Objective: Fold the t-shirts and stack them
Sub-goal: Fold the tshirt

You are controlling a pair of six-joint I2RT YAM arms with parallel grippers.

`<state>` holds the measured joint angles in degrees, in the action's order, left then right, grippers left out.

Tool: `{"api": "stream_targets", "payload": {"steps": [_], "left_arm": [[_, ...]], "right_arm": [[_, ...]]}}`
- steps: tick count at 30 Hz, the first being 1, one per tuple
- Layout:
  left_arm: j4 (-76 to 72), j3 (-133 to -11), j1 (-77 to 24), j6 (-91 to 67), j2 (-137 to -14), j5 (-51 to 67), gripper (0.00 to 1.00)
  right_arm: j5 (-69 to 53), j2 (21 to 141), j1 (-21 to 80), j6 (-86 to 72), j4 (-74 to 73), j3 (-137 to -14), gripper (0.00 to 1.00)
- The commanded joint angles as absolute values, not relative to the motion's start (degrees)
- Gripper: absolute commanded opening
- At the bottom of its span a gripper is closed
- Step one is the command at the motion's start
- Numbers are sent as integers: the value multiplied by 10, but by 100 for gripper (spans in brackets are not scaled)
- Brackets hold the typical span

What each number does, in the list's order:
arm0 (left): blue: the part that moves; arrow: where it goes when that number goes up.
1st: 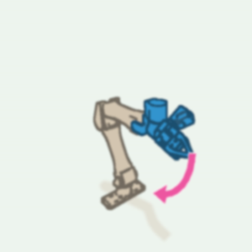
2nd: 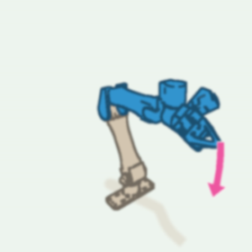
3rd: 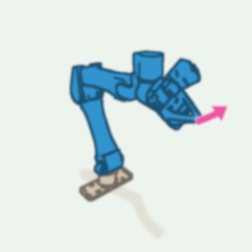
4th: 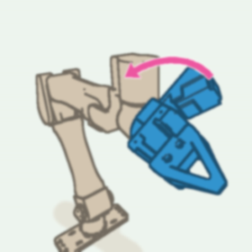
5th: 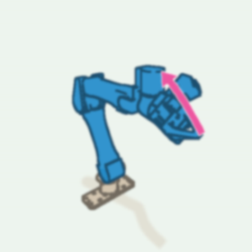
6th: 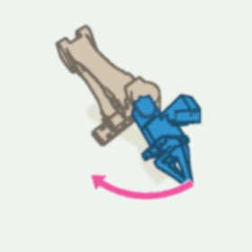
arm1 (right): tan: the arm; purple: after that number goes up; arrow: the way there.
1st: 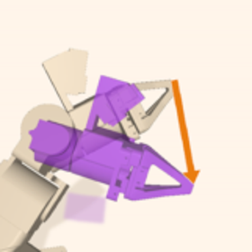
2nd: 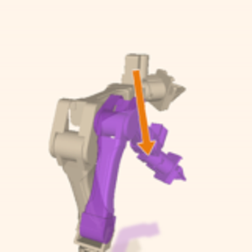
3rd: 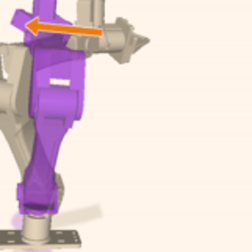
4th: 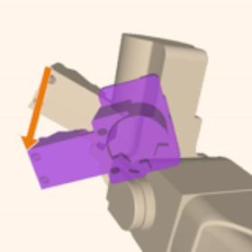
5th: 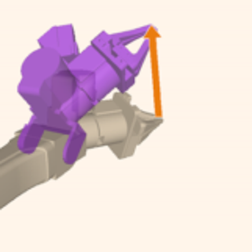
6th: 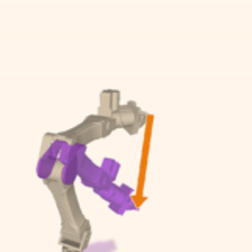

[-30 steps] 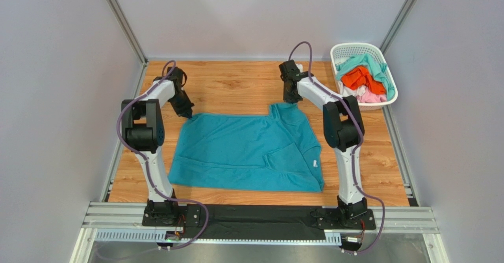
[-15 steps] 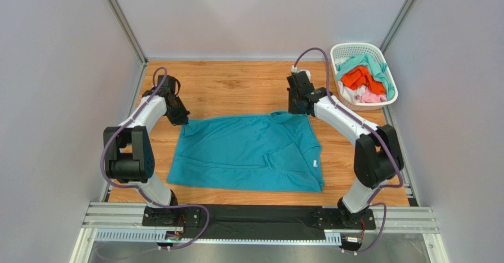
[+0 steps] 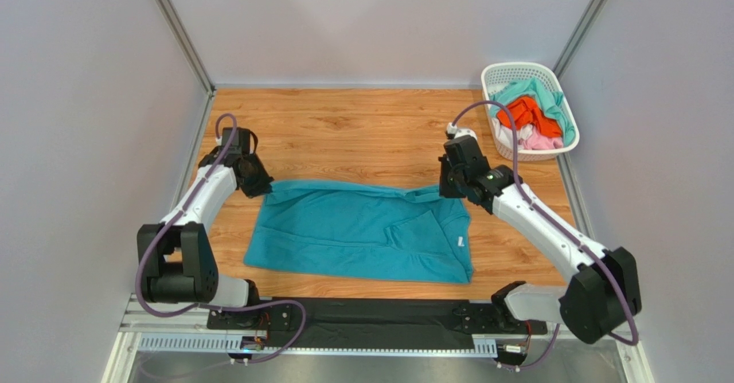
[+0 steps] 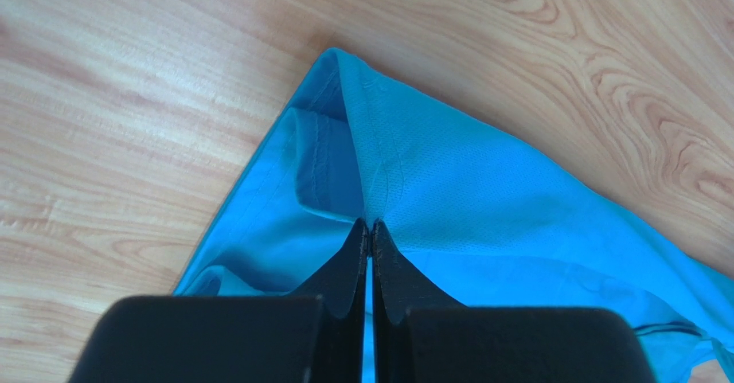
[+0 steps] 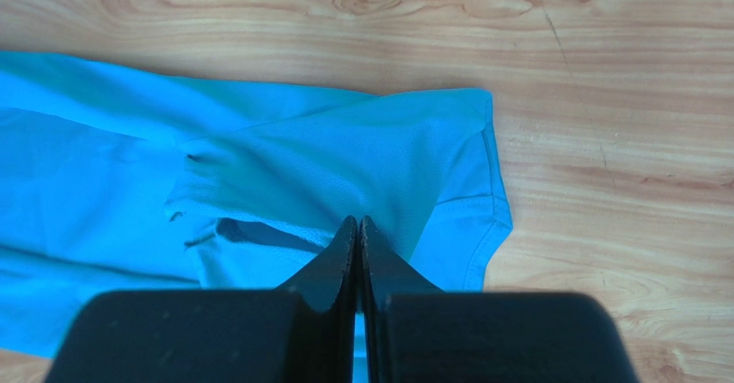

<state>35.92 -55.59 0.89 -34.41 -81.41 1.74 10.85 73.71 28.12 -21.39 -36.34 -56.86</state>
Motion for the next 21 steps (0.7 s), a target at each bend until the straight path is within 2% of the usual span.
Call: {"api": "stream_targets", "payload": {"steps": [1, 10, 21], "left_arm": [[345, -529, 12, -352, -765, 19, 0], [352, -473, 11, -372, -690, 1, 0], [369, -432, 11, -397, -616, -22, 0]], "right_arm": [[66, 677, 286, -228, -374, -535, 0], [33, 589, 321, -245, -402, -458, 0], [9, 531, 324, -248, -451, -429, 0]]}}
